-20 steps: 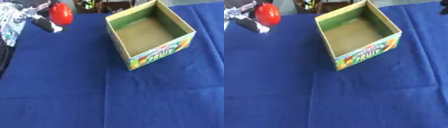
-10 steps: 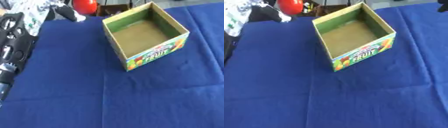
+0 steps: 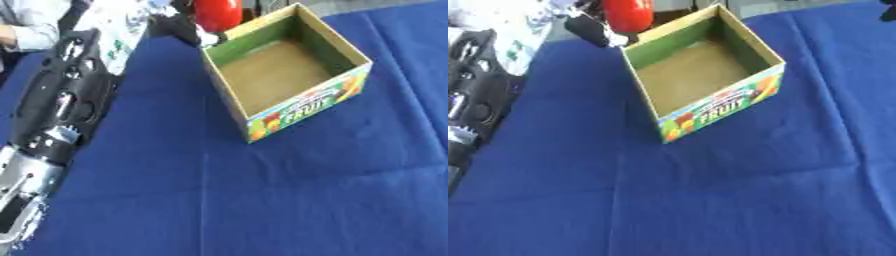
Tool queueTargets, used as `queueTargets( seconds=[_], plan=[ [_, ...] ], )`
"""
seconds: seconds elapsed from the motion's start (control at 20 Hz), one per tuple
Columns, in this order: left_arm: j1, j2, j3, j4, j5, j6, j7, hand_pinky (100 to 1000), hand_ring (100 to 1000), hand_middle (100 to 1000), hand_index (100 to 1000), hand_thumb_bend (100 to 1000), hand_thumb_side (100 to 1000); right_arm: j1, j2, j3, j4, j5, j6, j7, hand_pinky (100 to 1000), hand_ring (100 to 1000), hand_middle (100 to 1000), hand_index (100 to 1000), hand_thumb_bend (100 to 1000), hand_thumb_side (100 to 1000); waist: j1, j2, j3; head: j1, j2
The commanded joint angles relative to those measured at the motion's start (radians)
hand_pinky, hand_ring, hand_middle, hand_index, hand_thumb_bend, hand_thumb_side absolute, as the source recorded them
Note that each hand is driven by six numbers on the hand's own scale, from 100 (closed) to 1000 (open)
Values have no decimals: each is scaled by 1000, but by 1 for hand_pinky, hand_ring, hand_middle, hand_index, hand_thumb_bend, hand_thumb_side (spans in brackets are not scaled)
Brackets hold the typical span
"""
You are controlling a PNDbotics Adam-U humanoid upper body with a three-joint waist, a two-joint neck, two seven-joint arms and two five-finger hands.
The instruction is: Pick up objects on the table and place them in the box.
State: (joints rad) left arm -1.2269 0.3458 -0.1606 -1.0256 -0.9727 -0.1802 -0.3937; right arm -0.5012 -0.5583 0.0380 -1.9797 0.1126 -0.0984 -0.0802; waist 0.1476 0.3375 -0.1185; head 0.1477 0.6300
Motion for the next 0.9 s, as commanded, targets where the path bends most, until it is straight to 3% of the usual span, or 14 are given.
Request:
queueTargets(
  seconds=[0.05, 0.5, 0.9],
  plan=[
    [-34, -9, 4, 13, -18, 8, 18, 100, 317, 364, 561, 100, 472, -23, -8, 0, -20, -13, -4, 7, 697, 723, 501, 714, 100, 747, -4, -19, -6, 12, -12],
    [-49, -58, 9, 65, -119, 19, 83, 100, 324, 367, 563, 100, 466, -52, 8, 11, -20, -21, -5, 22, 697, 723, 500, 714, 100, 737, 12, -1, -54, 42, -29],
    [-51, -74, -4, 104, -334, 3, 121, 117, 412, 426, 605, 100, 460, -65, 19, 22, -20, -26, -3, 35, 697, 724, 499, 714, 100, 726, 26, 11, -81, 56, -35]
  ],
)
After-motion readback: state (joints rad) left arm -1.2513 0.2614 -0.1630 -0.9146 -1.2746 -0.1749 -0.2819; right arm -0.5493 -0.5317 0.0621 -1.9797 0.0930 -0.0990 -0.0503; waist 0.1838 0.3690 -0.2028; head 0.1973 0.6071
